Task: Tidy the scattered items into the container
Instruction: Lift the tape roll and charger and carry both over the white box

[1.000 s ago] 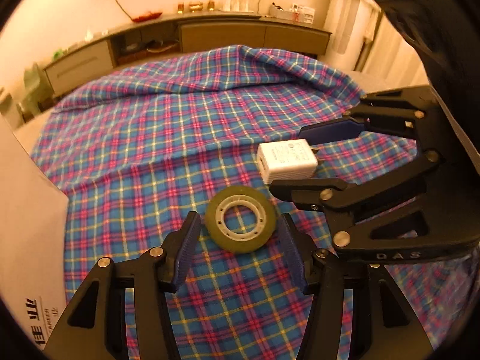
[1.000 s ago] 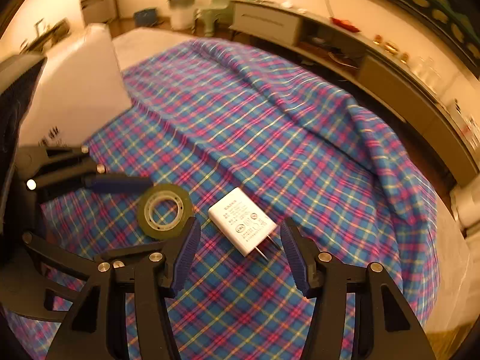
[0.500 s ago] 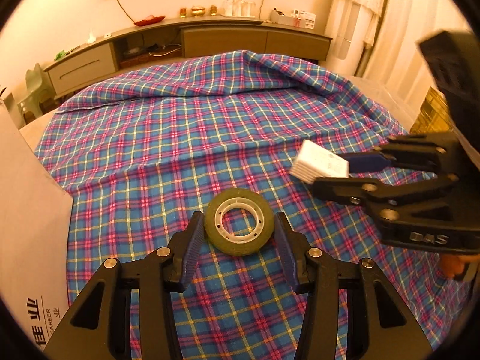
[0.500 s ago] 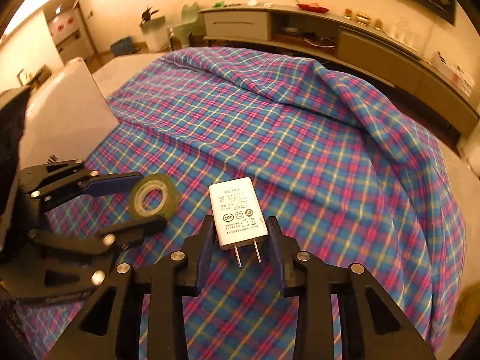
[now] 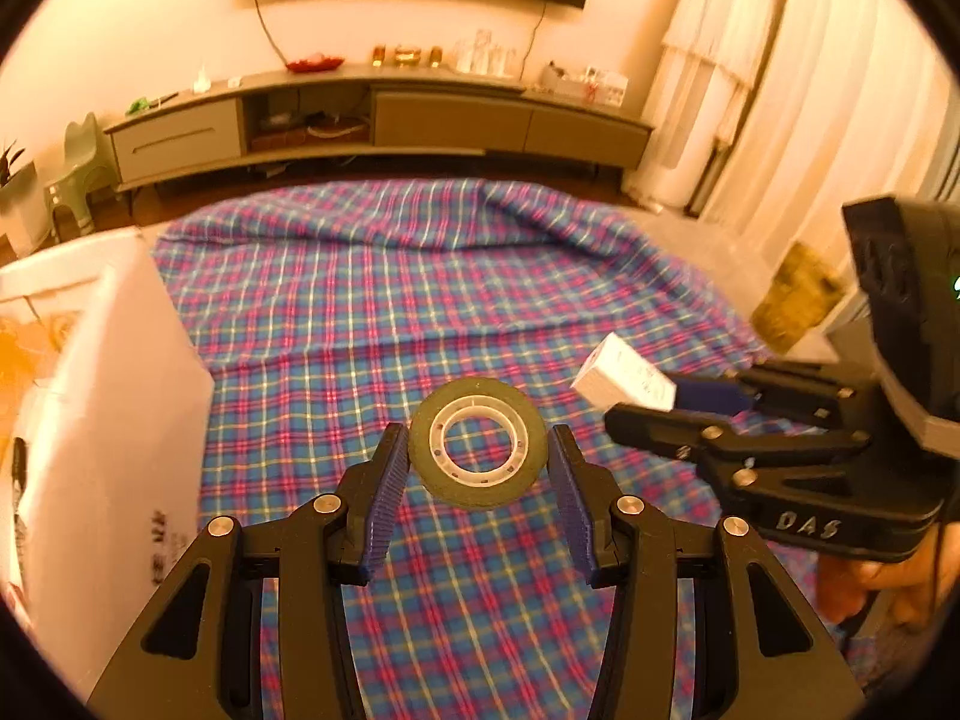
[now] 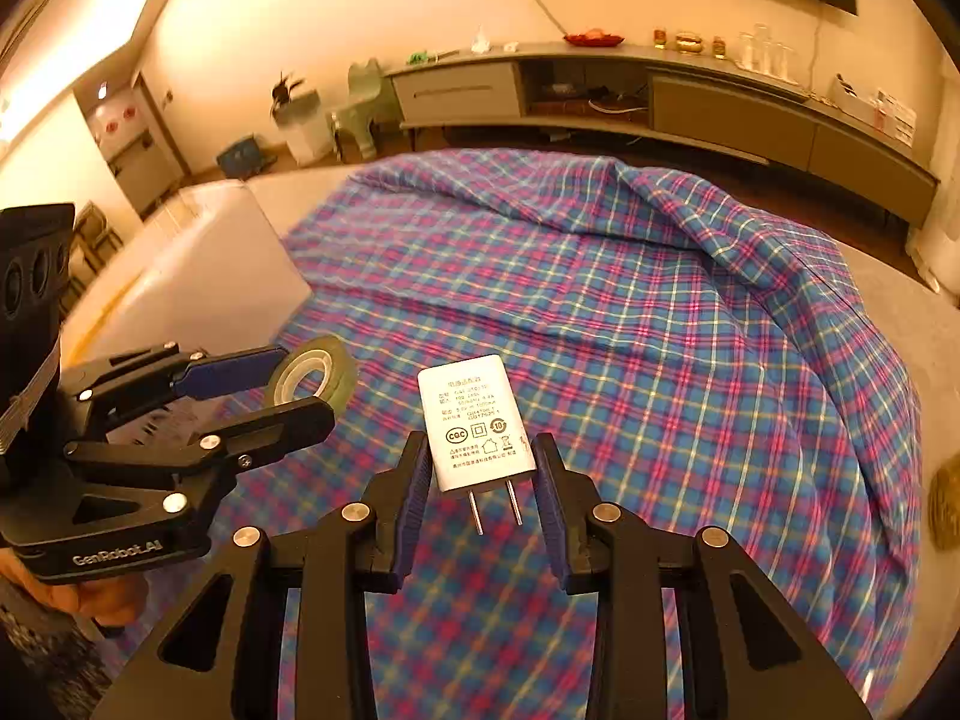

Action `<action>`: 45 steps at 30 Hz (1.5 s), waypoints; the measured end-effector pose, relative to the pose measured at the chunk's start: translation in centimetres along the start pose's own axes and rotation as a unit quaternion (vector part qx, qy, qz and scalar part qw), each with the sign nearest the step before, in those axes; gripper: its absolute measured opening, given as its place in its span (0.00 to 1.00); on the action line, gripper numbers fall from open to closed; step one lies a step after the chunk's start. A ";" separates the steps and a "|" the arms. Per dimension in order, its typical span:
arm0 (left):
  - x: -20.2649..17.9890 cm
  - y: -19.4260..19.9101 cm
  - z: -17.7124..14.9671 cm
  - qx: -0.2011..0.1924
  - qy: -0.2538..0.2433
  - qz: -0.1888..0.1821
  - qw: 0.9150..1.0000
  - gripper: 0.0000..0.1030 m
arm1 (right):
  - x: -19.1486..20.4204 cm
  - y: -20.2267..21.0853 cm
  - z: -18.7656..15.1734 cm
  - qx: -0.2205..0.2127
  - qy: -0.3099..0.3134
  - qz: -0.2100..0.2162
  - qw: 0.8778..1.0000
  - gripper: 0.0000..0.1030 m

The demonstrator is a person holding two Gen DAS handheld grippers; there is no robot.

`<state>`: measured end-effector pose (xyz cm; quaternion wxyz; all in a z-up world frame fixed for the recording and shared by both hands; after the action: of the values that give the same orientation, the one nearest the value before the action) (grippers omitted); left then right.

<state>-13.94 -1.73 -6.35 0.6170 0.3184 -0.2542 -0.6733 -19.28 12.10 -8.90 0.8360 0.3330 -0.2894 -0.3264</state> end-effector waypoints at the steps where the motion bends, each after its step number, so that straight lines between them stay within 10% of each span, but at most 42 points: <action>1: -0.1 0.9 0.1 -0.007 0.002 -0.005 1.000 0.47 | 0.5 0.7 -0.1 -0.008 -0.004 0.002 1.000 0.35; 26: 3.8 13.2 -3.2 -0.073 0.082 -0.066 0.992 0.47 | 10.8 6.8 -7.8 -0.057 -0.064 0.048 0.995 0.34; 45: 11.3 17.4 -2.8 -0.113 0.166 -0.060 0.978 0.47 | 18.4 6.7 -5.1 -0.056 -0.017 0.061 0.996 0.35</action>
<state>-0.59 -14.66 3.28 0.6408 0.3691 -0.0510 -0.6712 -1.91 4.21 -2.13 0.8668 0.2617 -0.3041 -0.2963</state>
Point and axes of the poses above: each gripper's, at about its wrist camera, not at the fingertips, and y roughly against the way its jaws point, x to its left, z to its top, the point moved 2 cm from there along -y, roughly the way its jaws point, and after that the axes turned 5 degrees about z, right-handed, at the moved point
